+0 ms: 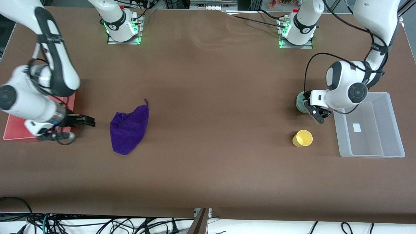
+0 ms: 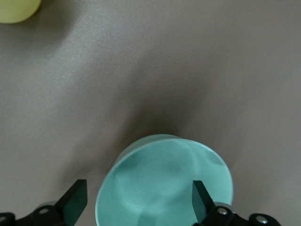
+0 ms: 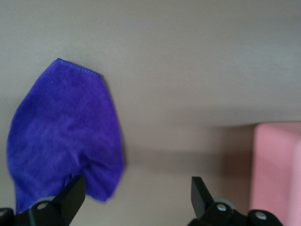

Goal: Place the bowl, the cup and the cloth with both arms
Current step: 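Lower the left gripper onto the green bowl while the right gripper reaches the cloth, then grasp the green bowl with the left gripper while the right gripper grasps the cloth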

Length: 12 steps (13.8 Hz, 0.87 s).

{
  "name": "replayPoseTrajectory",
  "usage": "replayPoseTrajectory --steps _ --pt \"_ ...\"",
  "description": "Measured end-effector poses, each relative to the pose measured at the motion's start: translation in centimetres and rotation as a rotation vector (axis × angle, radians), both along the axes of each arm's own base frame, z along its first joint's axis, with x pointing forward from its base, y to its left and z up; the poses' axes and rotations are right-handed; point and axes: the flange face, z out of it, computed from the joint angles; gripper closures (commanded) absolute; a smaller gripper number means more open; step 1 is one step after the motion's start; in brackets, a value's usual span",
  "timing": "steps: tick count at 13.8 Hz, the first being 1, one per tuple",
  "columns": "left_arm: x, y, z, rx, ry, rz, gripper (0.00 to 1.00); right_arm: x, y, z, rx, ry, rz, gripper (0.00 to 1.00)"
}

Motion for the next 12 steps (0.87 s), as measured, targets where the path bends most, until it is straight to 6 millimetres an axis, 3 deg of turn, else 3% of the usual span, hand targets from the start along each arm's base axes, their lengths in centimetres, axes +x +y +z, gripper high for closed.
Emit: replayPoseTrajectory --steps 1,2,7,10,11,12 --pt "0.1 -0.1 -0.4 0.018 -0.011 -0.036 0.84 -0.3 0.7 -1.7 0.002 -0.025 -0.014 0.0" --pt "0.2 -0.3 -0.5 0.031 -0.018 -0.062 1.0 -0.6 1.4 -3.1 0.005 -0.045 -0.031 0.0" --pt "0.4 -0.5 -0.3 0.042 -0.024 -0.088 1.0 -1.1 7.7 -6.8 0.046 -0.089 -0.059 0.0" --pt "0.9 -0.5 0.7 0.043 -0.042 -0.091 1.0 -1.5 9.4 -8.2 0.053 -0.094 -0.04 0.05" --pt "1.3 -0.5 1.8 0.046 -0.05 -0.091 1.0 -1.6 9.4 -8.6 0.055 -0.1 -0.041 0.17" --pt "1.8 -0.4 3.5 0.051 -0.053 -0.09 1.0 -1.9 9.3 -9.1 0.056 -0.111 -0.042 0.38"
